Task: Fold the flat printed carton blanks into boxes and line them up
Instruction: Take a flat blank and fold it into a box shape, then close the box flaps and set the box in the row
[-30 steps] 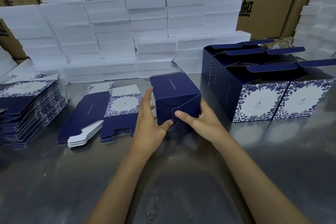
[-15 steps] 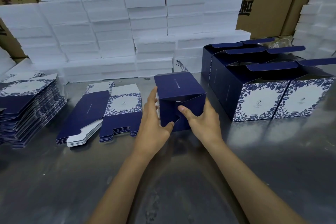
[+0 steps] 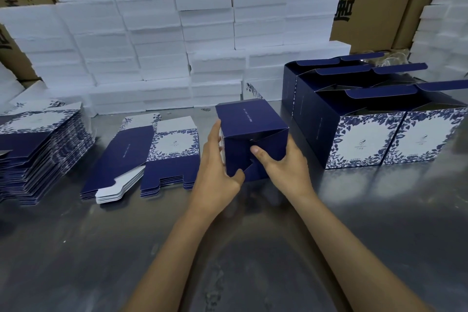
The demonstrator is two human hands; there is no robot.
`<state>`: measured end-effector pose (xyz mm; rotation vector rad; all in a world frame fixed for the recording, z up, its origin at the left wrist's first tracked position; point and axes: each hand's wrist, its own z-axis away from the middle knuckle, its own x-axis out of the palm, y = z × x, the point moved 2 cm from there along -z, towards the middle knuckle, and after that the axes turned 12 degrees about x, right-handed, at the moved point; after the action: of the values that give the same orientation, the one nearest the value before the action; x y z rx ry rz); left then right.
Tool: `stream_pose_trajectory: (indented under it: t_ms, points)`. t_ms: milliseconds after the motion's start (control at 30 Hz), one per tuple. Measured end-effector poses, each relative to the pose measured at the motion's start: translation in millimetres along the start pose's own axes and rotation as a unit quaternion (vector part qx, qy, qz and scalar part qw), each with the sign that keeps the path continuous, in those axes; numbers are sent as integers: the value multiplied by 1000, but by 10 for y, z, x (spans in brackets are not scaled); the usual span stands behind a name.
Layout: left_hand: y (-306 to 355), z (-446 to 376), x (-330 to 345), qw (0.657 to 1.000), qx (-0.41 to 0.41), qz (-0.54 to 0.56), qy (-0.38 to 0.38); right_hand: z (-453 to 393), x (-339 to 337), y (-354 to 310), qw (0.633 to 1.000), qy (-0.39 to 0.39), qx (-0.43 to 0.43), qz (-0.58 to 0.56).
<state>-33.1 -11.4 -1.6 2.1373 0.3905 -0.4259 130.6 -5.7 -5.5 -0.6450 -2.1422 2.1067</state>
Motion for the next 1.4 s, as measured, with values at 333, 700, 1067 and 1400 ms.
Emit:
stream_pose_trajectory:
  t_ms: [333, 700, 1067, 1400]
  points:
    - [104, -66, -151, 919, -153, 337, 138, -62, -130, -123, 967, -131, 142, -168]
    - [14, -129, -340, 860, -187, 410, 238, -48, -260, -180, 983, -7, 77, -169]
    - [156, -119, -205, 950, -146, 247, 124, 50, -185, -259, 980, -110, 67, -152]
    - [422, -282, -274, 968, -197, 152, 27, 22, -176, -272, 973, -129, 74, -179]
